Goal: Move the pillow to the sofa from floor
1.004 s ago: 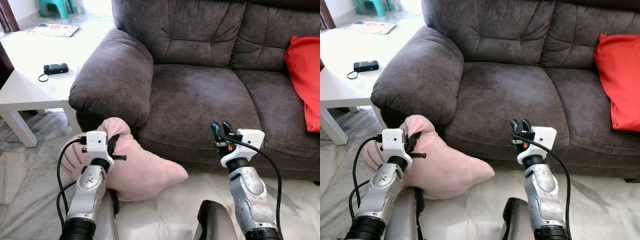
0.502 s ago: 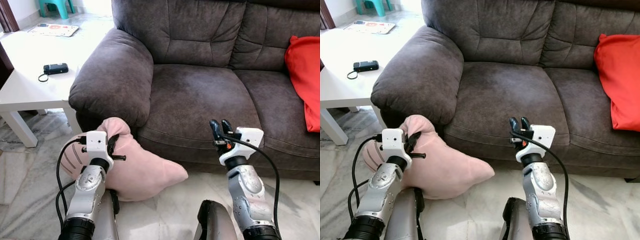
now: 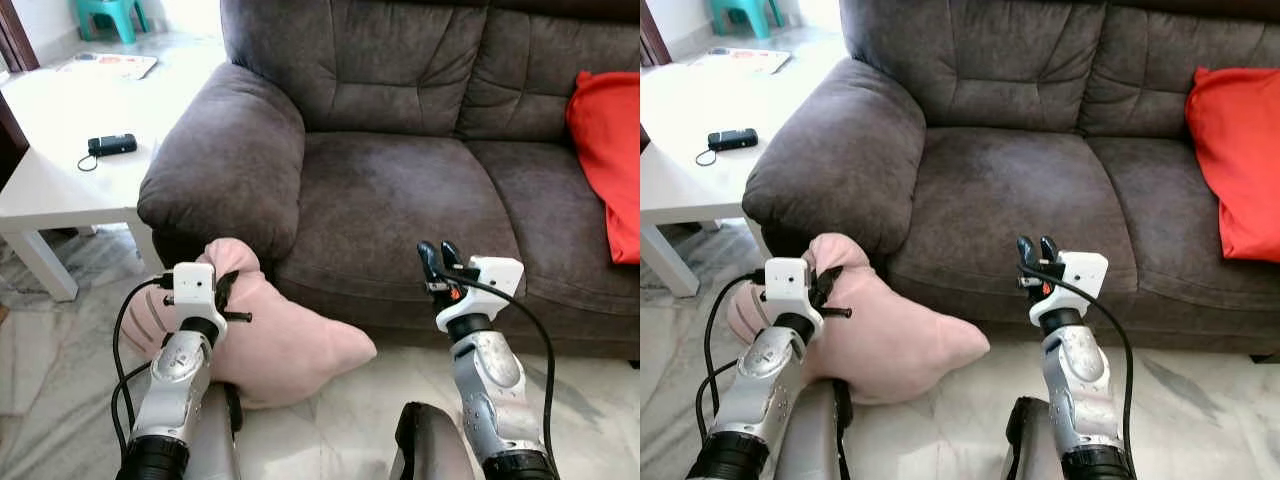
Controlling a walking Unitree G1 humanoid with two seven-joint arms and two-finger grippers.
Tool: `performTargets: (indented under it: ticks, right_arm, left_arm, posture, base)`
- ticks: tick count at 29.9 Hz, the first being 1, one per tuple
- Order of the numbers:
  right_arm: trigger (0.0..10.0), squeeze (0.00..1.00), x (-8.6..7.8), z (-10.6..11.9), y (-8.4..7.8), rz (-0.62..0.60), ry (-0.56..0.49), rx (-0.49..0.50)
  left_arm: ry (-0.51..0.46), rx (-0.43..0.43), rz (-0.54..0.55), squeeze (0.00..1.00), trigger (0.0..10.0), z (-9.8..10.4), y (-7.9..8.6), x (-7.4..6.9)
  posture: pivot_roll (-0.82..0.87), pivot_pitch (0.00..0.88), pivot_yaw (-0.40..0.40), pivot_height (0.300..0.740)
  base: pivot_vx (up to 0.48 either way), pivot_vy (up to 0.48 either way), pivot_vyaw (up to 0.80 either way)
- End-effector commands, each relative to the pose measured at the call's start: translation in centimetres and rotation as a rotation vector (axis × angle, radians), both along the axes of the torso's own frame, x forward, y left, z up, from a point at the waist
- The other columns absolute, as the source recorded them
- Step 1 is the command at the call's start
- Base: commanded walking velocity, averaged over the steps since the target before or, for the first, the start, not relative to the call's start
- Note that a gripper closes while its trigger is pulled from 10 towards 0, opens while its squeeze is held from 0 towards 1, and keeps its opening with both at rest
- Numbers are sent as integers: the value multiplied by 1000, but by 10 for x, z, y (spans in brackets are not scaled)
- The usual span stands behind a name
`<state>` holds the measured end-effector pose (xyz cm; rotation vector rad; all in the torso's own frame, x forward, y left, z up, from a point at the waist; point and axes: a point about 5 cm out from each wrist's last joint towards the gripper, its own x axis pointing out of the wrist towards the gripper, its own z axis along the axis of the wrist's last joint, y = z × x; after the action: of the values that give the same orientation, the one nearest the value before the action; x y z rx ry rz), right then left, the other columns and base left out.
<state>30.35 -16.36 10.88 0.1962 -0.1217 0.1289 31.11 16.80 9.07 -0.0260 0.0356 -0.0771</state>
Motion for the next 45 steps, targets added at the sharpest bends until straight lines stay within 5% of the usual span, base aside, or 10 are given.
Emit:
performTargets:
  ticks: [1,14,29,45]
  right_arm:
    - [10000,0,2,3,-3,-10,-13,-7]
    - [10000,0,3,3,1,3,-15,-7]
    - [10000,0,2,3,0,2,-19,0]
    - [10000,0,5,5,1,-2,-30,9]
  left_arm:
    - [-168,24,-36,0,10000,36,-8,10]
    - [-171,26,-36,0,10000,37,-7,11]
    - [-176,27,-55,0,10000,38,-12,10]
    - [-426,26,-126,0,10000,117,-31,4]
  posture:
    - [83,0,-76,578]
    - [86,0,-74,666]
    - [82,0,-67,666]
    - [89,0,-61,666]
  base:
    - [0,0,0]
    - [0,0,0]
    - [0,0,0]
    - [0,0,0]
